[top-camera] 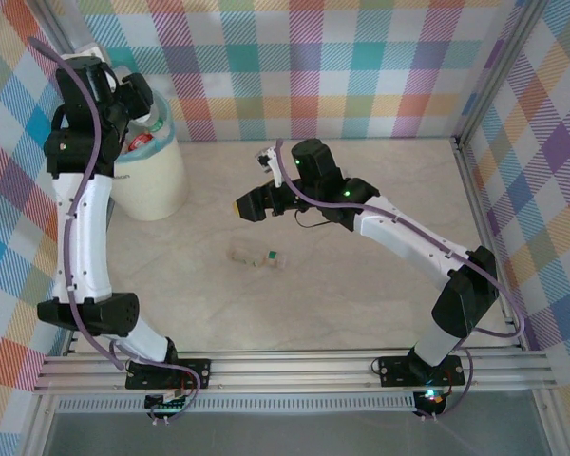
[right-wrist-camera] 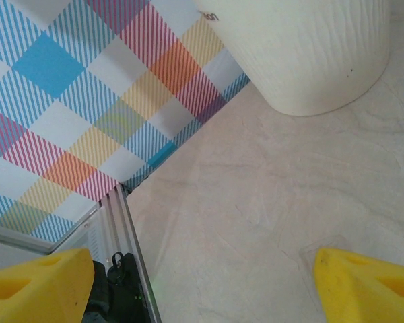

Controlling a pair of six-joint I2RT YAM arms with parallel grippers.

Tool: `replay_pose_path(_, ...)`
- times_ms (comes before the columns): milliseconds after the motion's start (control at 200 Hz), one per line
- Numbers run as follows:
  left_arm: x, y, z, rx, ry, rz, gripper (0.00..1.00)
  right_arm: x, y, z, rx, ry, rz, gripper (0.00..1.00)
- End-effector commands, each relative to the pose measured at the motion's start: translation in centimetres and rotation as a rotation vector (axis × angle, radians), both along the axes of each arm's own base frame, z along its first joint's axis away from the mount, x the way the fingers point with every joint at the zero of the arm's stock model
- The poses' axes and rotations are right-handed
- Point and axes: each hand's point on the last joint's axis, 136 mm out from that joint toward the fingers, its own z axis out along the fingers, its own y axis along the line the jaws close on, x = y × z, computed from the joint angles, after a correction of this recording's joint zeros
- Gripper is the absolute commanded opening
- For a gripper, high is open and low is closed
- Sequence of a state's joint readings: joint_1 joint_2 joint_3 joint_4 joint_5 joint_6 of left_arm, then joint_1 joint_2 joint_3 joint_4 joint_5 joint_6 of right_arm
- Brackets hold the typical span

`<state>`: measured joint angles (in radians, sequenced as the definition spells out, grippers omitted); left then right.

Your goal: Put the plastic bottles in the bin

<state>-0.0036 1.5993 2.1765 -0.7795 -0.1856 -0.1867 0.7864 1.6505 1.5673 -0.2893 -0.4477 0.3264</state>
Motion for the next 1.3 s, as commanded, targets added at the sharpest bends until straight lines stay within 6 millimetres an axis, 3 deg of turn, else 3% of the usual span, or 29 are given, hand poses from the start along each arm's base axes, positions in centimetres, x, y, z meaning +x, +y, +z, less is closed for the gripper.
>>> replay_pose_path(0,0.9,3.2,1.6,0.031,-0.065,0.106,0.56,-0.7,0.5,0.9,0.013,0.008,0.032,0.84)
replay_pose_path(115,2.4,5.6,0.8,-0.003,-0.069,0.162,0.55,-1.0,0.4,0.8,0.004,0.010,0.035,0.84)
replay_pose_path(275,5.0,7.4,-1.1,-0.028,-0.043,0.180,0.54,-1.0,0.1,0.4,-0.012,0.012,0.023,0.84)
replay_pose_path(485,9.5,8.1,-5.7,-0.072,0.032,0.137,0.54,-1.1,-0.3,-0.3,-0.036,0.014,0.015,0.84)
replay_pose_path(680,12.2,7.5,-9.5,-0.099,0.093,0.074,0.57,-1.2,-1.0,-1.5,-0.067,0.018,-0.006,0.84)
replay_pose_path(950,13.2,6.8,-11.7,-0.117,0.141,0.025,0.64,-1.3,-1.0,-2.7,-0.084,0.044,0.002,0.84)
replay_pose_path(1025,13.1,6.7,-12.1,-0.114,0.154,0.021,0.71,-1.4,-0.9,-2.7,-0.083,0.048,0.002,0.84)
replay_pose_path(1150,12.9,6.9,-11.6,-0.106,0.147,0.030,0.83,-1.5,-1.0,-2.7,-0.082,0.048,0.004,0.84)
replay_pose_path(1295,12.6,6.9,-10.5,-0.101,0.118,0.033,0.85,-1.4,-0.9,-2.7,-0.084,0.049,0.001,0.84)
